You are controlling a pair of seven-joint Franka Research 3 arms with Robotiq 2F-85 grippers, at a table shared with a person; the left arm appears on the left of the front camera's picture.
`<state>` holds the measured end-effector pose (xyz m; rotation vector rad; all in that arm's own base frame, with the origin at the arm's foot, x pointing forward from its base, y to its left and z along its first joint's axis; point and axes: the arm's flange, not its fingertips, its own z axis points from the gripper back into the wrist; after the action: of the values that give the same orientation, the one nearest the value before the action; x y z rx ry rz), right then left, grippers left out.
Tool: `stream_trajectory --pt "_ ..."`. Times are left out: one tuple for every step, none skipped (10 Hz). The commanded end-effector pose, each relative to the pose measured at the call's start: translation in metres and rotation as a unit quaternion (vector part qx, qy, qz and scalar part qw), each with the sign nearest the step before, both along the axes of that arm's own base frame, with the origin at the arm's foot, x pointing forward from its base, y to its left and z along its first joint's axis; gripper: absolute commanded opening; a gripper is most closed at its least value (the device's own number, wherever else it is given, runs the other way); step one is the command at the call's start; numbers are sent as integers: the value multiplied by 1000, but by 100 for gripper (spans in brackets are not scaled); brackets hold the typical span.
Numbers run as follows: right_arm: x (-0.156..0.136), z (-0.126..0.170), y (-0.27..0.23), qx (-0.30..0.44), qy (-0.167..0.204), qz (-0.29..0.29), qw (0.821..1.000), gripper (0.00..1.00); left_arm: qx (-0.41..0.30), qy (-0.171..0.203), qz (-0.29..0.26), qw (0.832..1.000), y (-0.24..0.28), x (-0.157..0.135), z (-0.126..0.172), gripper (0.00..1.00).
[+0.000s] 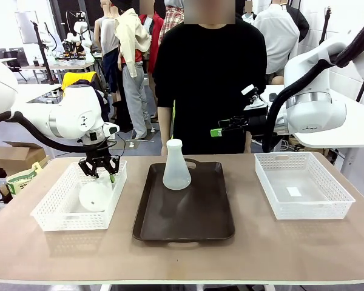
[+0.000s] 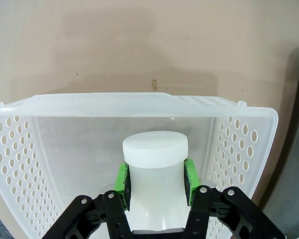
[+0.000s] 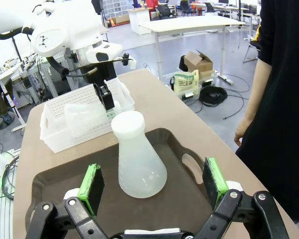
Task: Prepare the laboratory tools.
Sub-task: Place the picked Big flask upright in the Handle tray as directed by the person.
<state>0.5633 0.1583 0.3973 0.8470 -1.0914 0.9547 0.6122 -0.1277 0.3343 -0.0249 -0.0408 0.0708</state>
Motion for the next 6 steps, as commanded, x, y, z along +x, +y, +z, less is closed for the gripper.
stream_trajectory --pt "1 0 0 -3 5 3 1000 100 2 -6 -3 1000 0 1 0 0" --pt "1 0 0 -3 5 3 1000 100 2 -6 -3 1000 0 1 0 0" --pt "1 0 0 -3 5 3 1000 100 2 -6 -3 1000 0 1 0 0" --pt "1 0 0 -3 5 3 1000 100 2 -6 -3 1000 0 1 0 0" --pt "1 0 0 -3 5 3 1000 100 2 -6 -3 1000 0 1 0 0" --pt "1 0 0 -3 5 3 1000 100 2 -6 -3 1000 0 1 0 0"
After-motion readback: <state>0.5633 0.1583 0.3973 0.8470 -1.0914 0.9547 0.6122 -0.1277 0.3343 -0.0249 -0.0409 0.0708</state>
